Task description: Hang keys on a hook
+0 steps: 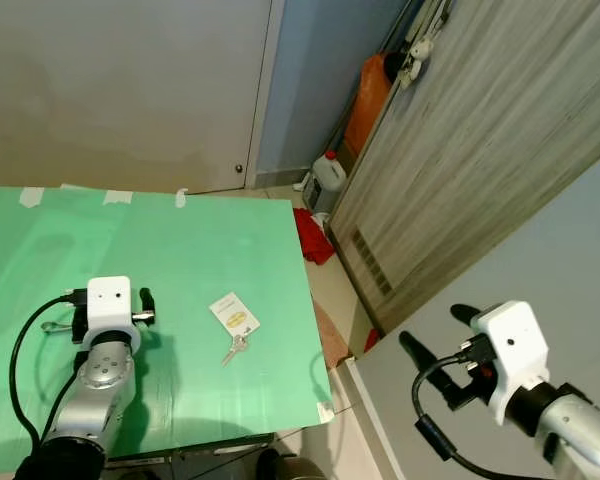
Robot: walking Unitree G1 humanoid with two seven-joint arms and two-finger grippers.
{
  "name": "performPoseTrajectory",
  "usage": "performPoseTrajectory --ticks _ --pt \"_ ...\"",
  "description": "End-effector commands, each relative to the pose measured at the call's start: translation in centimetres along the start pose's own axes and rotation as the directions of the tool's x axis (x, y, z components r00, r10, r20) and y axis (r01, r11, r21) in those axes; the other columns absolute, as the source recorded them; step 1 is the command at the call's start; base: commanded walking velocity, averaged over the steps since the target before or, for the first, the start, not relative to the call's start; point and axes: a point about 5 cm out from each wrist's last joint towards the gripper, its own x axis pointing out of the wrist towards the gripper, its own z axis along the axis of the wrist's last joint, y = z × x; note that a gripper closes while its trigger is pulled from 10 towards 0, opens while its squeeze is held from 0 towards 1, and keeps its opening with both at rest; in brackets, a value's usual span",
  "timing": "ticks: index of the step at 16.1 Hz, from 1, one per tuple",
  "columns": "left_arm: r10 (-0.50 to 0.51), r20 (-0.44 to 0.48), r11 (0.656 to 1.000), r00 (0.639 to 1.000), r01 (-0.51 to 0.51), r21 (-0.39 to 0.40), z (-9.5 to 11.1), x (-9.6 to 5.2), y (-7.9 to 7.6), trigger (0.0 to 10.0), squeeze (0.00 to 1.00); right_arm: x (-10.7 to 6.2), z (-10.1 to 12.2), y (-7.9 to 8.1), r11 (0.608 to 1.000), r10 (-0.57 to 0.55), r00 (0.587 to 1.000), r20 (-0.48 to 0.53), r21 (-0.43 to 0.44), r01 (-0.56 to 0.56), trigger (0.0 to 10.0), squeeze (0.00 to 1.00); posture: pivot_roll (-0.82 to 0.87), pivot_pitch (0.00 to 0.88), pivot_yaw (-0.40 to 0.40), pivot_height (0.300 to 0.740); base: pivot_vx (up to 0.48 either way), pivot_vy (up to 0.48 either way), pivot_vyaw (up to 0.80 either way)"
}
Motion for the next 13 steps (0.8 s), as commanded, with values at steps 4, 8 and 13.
performPoseTrajectory --ticks 4,8,13 --pt "-0.016 -0.219 0.996 0.976 -0.004 -0.09 -3.2 -1.3 -1.6 10.0 0.0 0.0 -1.4 -0.2 0.999 -0.035 0.999 -0.024 0.029 0.036 10.0 0.0 -0.33 0.182 -0.182 0.74 0.0 0.0 0.0" --pt "-0.024 -0.22 0.999 0.975 0.016 -0.039 -3.3 -1.3 -1.6 10.0 0.0 0.5 -2.0 0.0 0.998 -0.039 0.999 -0.02 0.042 0.04 10.0 0.0 -0.31 0.191 -0.176 0.74 0.0 0.0 0.0" --pt "-0.015 -0.21 0.999 0.978 0.023 0.038 -3.7 -1.4 -1.0 0.0 0.0 1.1 -1.2 0.7 0.999 -0.035 0.999 0.001 0.038 0.034 10.0 0.0 -0.3 0.195 -0.177 0.74 0.0 0.0 0.0"
